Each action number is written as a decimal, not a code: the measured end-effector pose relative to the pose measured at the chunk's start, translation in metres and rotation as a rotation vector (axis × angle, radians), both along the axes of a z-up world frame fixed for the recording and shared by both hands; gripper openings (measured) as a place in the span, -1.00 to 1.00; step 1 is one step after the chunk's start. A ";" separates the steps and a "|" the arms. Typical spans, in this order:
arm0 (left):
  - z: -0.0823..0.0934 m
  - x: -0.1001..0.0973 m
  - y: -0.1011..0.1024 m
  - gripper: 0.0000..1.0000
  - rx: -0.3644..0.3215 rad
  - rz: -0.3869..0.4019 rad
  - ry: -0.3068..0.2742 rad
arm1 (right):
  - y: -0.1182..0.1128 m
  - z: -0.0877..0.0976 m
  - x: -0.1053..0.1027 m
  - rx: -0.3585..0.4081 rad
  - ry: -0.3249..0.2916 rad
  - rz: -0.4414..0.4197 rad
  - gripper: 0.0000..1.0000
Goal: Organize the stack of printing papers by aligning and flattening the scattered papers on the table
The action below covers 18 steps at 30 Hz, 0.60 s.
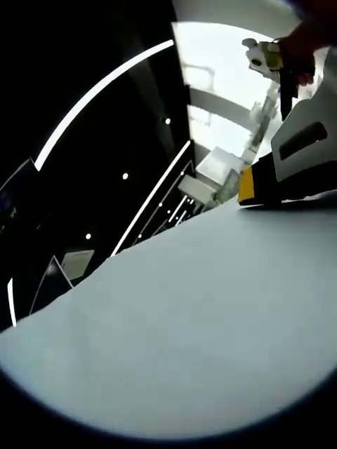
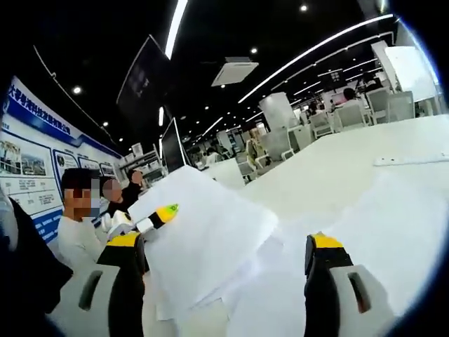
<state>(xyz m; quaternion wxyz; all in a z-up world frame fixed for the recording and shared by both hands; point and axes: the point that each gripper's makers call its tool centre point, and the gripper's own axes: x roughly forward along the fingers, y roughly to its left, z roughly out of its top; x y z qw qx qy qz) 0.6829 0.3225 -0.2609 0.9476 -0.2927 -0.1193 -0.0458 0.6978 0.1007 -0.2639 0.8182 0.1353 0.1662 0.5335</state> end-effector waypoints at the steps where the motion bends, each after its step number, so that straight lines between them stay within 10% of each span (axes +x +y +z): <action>1: 0.000 0.000 0.000 -0.83 -0.001 0.000 0.000 | 0.000 0.000 0.000 0.000 0.001 -0.002 0.80; 18: 0.001 0.000 -0.001 -0.83 0.005 0.000 -0.003 | -0.017 0.002 0.008 -0.008 -0.004 -0.044 0.80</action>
